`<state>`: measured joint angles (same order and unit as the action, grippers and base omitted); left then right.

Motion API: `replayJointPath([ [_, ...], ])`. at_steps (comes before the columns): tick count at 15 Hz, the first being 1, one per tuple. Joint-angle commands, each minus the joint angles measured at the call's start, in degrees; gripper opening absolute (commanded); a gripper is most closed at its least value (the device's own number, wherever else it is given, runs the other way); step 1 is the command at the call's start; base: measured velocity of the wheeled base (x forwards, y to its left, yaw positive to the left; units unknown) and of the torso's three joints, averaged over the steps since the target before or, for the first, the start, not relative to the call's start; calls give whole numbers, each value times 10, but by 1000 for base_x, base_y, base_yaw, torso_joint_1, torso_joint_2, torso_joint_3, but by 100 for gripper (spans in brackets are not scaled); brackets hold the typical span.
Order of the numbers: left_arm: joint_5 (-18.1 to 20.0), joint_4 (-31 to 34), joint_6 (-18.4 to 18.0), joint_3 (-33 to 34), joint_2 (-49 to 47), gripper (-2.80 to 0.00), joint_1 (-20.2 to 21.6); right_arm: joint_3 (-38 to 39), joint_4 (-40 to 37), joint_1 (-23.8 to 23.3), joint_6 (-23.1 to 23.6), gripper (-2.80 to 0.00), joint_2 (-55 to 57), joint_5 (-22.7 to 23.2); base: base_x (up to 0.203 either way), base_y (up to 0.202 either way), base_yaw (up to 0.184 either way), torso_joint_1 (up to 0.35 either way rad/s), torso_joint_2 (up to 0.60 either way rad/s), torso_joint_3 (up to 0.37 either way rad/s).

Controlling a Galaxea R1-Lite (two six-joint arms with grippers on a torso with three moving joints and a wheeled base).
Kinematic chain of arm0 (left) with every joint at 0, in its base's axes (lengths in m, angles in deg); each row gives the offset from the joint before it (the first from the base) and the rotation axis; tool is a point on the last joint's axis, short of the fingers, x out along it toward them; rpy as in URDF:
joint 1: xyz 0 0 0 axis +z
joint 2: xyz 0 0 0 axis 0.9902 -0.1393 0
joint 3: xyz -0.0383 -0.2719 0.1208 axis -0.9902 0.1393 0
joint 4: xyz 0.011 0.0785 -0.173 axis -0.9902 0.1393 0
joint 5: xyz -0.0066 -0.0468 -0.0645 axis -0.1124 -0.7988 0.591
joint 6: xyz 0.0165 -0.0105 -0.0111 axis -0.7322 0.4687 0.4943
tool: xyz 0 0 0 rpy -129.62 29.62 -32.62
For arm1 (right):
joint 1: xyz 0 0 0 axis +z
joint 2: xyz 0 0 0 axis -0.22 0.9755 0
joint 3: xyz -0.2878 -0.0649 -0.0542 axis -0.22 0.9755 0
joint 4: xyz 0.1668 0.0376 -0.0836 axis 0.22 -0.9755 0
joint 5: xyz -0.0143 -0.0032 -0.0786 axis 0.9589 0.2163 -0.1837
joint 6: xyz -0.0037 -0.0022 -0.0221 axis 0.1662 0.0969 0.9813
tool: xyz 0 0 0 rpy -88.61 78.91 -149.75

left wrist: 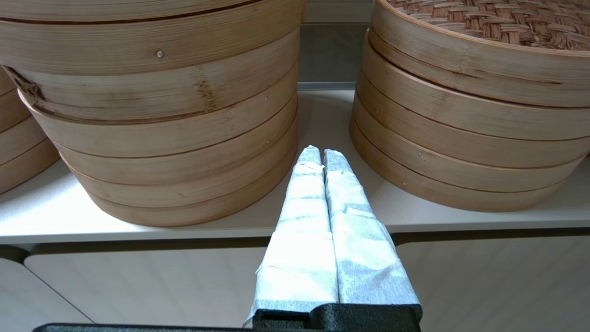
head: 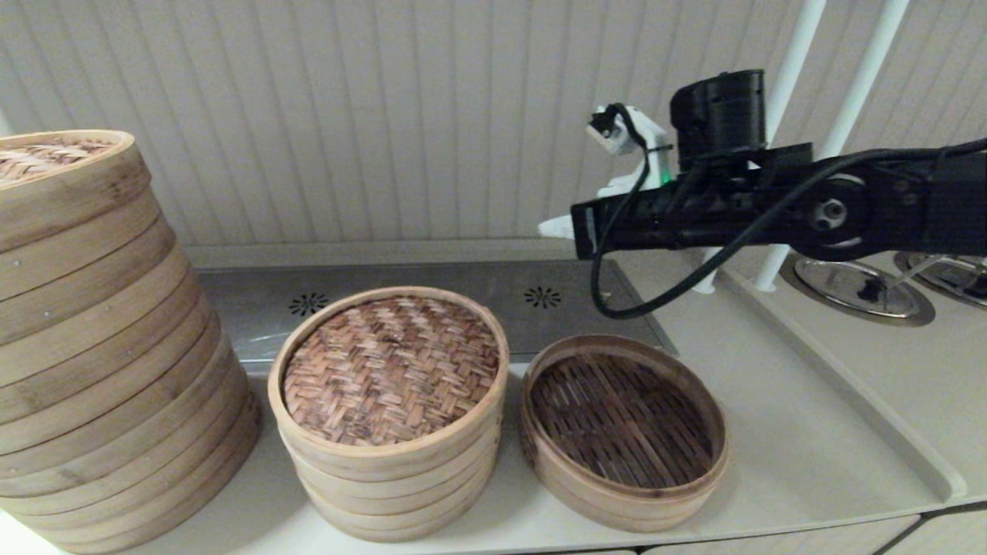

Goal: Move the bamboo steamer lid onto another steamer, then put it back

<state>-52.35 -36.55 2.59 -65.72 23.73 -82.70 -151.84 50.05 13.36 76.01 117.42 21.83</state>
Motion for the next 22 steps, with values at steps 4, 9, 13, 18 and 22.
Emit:
replayJointPath([
  [4,0,0,0,0,-1,-280,0,178,1,-90,1,-280,-213,-3,0,0,0,0,0,0],
  [9,0,0,0,0,-1,-280,0,375,-1,-233,1,-280,-440,-19,0,0,0,0,0,0],
  [13,0,0,0,0,-1,-280,0,528,-4,-289,2,-280,-617,-81,0,0,0,0,0,0],
  [18,0,0,0,0,-1,-280,0,740,-3,-297,3,-280,-780,-96,0,0,0,0,0,0],
  [22,0,0,0,0,-1,-280,0,847,12,-270,3,-280,-880,-94,0,0,0,0,0,0],
])
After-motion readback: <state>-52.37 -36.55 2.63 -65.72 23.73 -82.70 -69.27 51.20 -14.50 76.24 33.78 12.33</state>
